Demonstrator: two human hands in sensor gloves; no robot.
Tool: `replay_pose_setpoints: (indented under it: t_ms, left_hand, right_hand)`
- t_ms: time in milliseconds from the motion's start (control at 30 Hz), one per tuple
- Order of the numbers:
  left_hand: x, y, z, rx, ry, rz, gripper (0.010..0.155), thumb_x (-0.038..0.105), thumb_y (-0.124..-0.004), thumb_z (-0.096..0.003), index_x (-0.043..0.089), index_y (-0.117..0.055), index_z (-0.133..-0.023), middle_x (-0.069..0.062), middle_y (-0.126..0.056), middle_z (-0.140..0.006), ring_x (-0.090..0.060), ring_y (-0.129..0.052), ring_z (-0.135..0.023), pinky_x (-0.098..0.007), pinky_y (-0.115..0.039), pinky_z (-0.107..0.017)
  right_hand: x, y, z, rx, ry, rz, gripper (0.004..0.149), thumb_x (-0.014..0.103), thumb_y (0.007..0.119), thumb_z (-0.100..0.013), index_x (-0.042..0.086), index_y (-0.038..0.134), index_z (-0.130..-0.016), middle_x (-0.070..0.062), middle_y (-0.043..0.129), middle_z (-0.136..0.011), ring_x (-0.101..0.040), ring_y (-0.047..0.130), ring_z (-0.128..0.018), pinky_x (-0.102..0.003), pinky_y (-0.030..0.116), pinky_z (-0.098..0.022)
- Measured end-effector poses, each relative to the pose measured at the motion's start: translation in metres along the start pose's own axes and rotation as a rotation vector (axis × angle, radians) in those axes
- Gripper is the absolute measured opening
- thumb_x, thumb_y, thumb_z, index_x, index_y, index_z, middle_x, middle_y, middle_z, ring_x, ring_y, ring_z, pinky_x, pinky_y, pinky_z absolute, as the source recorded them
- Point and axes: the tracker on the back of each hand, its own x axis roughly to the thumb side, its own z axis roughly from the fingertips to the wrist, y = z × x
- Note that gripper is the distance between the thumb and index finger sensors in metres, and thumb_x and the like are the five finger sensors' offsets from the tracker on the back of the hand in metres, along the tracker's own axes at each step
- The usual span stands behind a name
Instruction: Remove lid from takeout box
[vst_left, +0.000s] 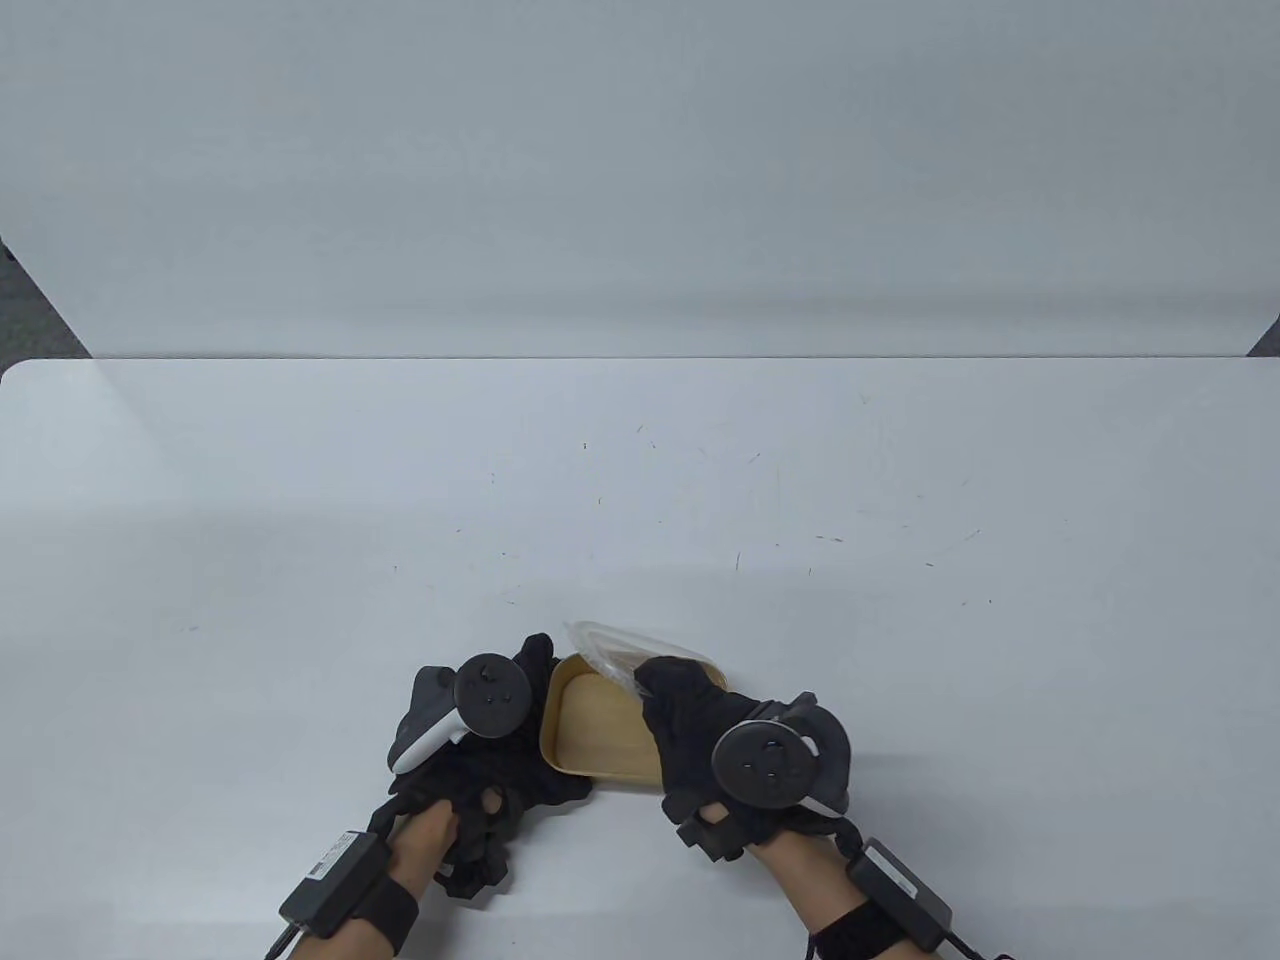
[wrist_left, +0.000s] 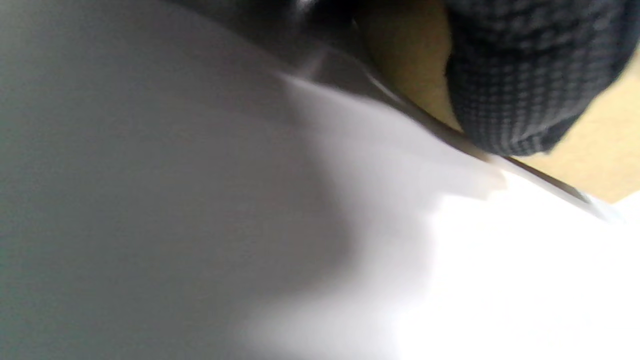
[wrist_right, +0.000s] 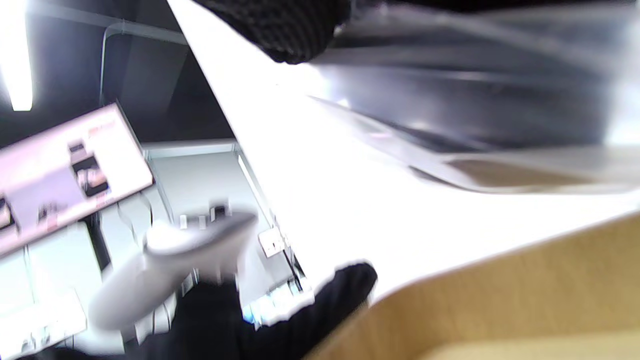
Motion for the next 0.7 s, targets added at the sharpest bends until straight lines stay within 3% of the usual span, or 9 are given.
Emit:
replay_pose_setpoints:
  t_ms: [133,267,333,400,467,533,700]
  left_hand:
    - [0.000,0.000,0.000,-0.001,0.001,-0.005,0.139,0.063,-0.098,-0.0293,0.026,0.017,-0.098,0.011,-0.033,-0.124,-0.017,-0.019,-0.121,-0.066,-0.009,-0.076]
    - [0.001,0.000,0.000,0.001,0.005,-0.013,0.139,0.064,-0.098,-0.0293,0.027,0.017,-0.098,0.011,-0.033,-0.124,-0.017,-0.018,-0.121,-0.066,-0.009,-0.076]
    - [0.001,0.000,0.000,0.002,0.006,-0.014,0.139,0.064,-0.098,-0.0294,0.027,0.017,-0.098,0.011,-0.033,-0.124,-0.016,-0.019,-0.121,-0.066,-0.010,-0.076]
    - [0.001,0.000,0.000,0.003,0.006,-0.016,0.139,0.064,-0.098,-0.0295,0.027,0.017,-0.098,0.011,-0.033,-0.124,-0.016,-0.019,-0.121,-0.066,-0.010,-0.077]
    - [0.001,0.000,0.000,0.003,0.007,-0.018,0.139,0.064,-0.098,-0.0294,0.027,0.017,-0.098,0.011,-0.033,-0.124,-0.017,-0.019,-0.121,-0.066,-0.010,-0.077]
    - [0.001,-0.001,0.000,0.004,0.007,-0.019,0.138,0.064,-0.098,-0.0295,0.027,0.017,-0.098,0.011,-0.033,-0.124,-0.017,-0.019,-0.121,-0.066,-0.010,-0.077]
    - [0.001,-0.001,0.000,0.003,0.008,-0.019,0.138,0.064,-0.098,-0.0297,0.027,0.017,-0.098,0.011,-0.033,-0.124,-0.016,-0.019,-0.121,-0.066,-0.010,-0.077]
  right_hand:
    - [-0.017,-0.037,0.003,-0.099,0.112,-0.096,0.043,0.023,0.074,-0.044,0.003,0.073,-0.082,-0.020,0.085,-0.079,-0.040,0.108,-0.048,-0.042,0.102,-0.025]
    - [-0.027,-0.070,0.001,-0.197,0.173,0.058,0.044,0.022,0.073,-0.045,0.003,0.071,-0.084,-0.022,0.083,-0.081,-0.041,0.107,-0.050,-0.045,0.102,-0.025]
    - [-0.040,-0.085,-0.002,-0.223,0.255,0.096,0.044,0.022,0.073,-0.046,0.003,0.072,-0.085,-0.022,0.082,-0.083,-0.043,0.104,-0.053,-0.048,0.099,-0.029]
    - [-0.070,-0.098,-0.004,-0.209,0.484,0.019,0.043,0.022,0.073,-0.045,0.004,0.073,-0.085,-0.022,0.082,-0.084,-0.044,0.103,-0.055,-0.050,0.097,-0.031]
    - [-0.100,-0.102,-0.002,-0.203,0.667,-0.104,0.043,0.020,0.075,-0.044,0.001,0.077,-0.083,-0.026,0.083,-0.082,-0.049,0.102,-0.052,-0.054,0.095,-0.029]
    - [-0.130,-0.103,0.006,-0.040,0.859,-0.201,0.043,0.020,0.073,-0.045,0.002,0.074,-0.084,-0.027,0.079,-0.086,-0.049,0.099,-0.057,-0.054,0.094,-0.033]
    - [-0.178,-0.097,0.033,-0.056,1.042,-0.273,0.044,0.020,0.074,-0.046,-0.001,0.075,-0.084,-0.030,0.080,-0.084,-0.050,0.098,-0.055,-0.055,0.092,-0.033]
